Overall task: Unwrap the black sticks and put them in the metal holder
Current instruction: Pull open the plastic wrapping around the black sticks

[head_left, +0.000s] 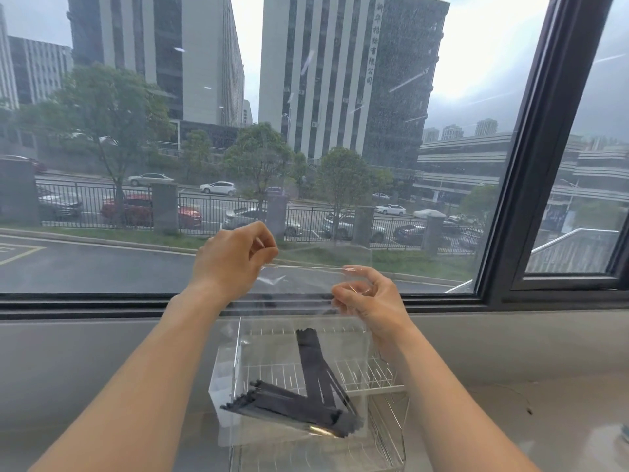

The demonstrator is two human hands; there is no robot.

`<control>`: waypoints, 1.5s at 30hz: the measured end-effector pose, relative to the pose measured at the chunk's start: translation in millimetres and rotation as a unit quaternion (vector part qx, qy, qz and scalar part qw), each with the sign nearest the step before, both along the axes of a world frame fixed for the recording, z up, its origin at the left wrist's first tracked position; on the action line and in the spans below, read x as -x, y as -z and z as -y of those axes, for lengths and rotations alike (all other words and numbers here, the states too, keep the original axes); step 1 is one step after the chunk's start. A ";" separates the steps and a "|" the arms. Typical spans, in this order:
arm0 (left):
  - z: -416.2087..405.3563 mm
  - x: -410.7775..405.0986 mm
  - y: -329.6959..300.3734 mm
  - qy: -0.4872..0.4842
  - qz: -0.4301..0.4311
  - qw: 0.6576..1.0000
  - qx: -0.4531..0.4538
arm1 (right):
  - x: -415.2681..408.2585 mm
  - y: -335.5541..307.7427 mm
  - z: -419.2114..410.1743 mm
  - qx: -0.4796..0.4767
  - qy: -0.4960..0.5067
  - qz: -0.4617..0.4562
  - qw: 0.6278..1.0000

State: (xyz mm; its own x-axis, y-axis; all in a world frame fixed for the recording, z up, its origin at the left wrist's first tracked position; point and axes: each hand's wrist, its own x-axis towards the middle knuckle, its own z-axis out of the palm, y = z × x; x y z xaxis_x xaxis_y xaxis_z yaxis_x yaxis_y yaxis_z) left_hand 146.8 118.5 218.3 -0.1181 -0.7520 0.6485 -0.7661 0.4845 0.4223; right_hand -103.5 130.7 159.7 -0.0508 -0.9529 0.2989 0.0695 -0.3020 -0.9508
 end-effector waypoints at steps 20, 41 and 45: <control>8.5 -6.0 6.1 0.013 0.083 0.996 -0.001 | 7.3 4.8 2.0 -0.015 0.009 0.033 0.999; 5.2 -27.2 5.6 0.053 0.087 0.991 -0.082 | 14.0 4.5 3.7 -0.015 0.017 0.011 1.000; 4.4 -22.9 3.1 0.009 0.147 0.989 0.012 | 12.2 4.1 4.8 -0.020 0.022 0.031 0.999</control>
